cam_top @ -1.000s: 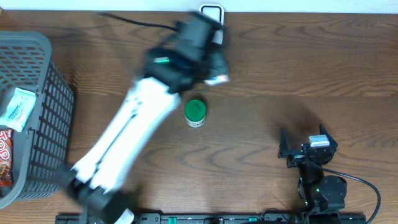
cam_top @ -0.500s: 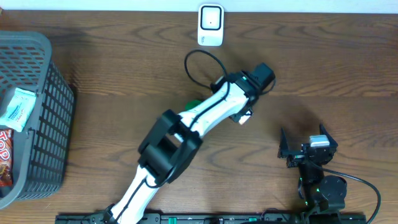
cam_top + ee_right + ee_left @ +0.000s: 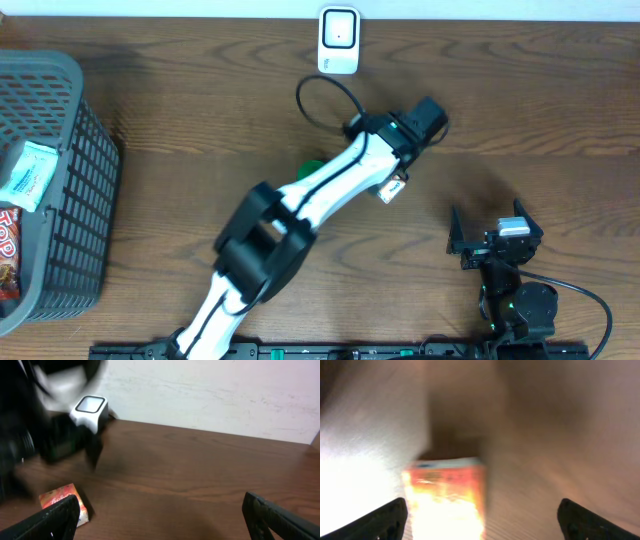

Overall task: Scan the item barcode
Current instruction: 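Carry the orange snack box with the left gripper and set it right of the jar, then reach the left gripper into the basket and grasp the mint-green wipes pack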

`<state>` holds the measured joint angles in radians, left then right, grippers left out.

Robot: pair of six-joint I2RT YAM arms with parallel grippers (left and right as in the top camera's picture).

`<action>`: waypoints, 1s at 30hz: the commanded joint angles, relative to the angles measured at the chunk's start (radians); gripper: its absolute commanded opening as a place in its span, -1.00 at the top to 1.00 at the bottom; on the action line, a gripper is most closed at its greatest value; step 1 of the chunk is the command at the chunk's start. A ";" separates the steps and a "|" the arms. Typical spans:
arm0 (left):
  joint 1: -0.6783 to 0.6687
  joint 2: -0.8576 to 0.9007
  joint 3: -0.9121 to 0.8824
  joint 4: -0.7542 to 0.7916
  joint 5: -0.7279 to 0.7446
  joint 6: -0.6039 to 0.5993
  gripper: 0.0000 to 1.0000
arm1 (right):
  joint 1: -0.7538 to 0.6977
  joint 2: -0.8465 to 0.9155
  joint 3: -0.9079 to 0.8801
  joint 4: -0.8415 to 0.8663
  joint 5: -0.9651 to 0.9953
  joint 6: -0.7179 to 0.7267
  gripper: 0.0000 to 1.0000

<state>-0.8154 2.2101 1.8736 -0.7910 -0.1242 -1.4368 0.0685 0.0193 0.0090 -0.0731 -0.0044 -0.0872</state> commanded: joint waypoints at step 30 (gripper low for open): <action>1.532 -0.620 -0.223 -0.223 0.035 0.661 -0.96 | -0.010 -0.002 -0.003 -0.002 -0.002 0.011 -0.99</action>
<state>0.6827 1.5234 1.7554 -1.0470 -0.1677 -0.7071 0.0685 0.0193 0.0090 -0.0731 -0.0044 -0.0872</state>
